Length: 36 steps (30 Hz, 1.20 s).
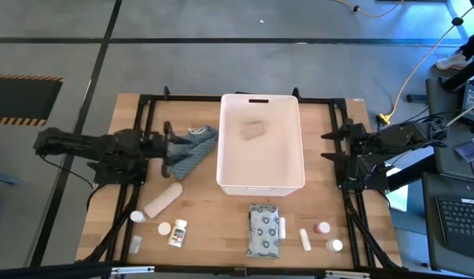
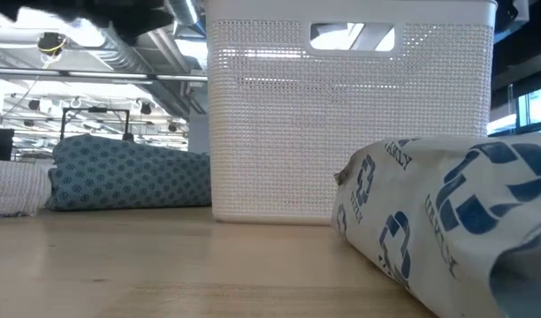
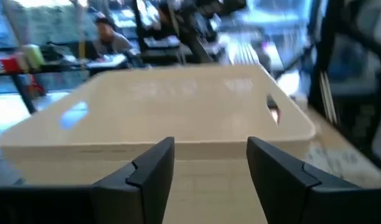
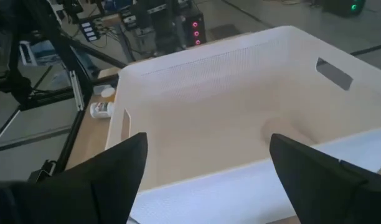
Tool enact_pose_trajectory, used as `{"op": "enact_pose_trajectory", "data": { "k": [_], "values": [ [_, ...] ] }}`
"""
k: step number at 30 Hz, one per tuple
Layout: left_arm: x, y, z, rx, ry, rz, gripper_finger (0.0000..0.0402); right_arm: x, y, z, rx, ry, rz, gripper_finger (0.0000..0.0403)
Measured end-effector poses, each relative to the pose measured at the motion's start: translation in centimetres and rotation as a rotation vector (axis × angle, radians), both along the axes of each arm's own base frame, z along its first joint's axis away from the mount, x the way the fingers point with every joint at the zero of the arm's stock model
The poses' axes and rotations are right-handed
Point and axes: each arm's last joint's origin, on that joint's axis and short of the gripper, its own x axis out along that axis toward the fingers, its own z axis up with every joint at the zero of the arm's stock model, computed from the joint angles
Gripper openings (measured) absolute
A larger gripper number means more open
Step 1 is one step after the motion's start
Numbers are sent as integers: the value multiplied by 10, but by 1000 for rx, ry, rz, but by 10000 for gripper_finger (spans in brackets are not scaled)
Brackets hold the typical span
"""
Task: Pick & place medical supplies in basket/bin
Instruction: Put the white bandage into the white bin
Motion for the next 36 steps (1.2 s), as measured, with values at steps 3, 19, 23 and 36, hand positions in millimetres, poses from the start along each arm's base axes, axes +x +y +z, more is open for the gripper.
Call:
{"op": "enact_pose_trajectory", "data": {
  "k": [3,19,23,36],
  "values": [
    [21,-12,6,29,176,-59,196,1,0,-4,14,11,-7,339],
    [37,-64,-8,-612,1093,381,196,11,5,-35,-8,103,-14,339],
    [33,-70,-17,-672,1206,498,196,12,5,-38,-12,112,-13,339],
    [38,-80,-31,-609,1307,510,196,12,5,-38,-14,111,-12,339]
  ]
}}
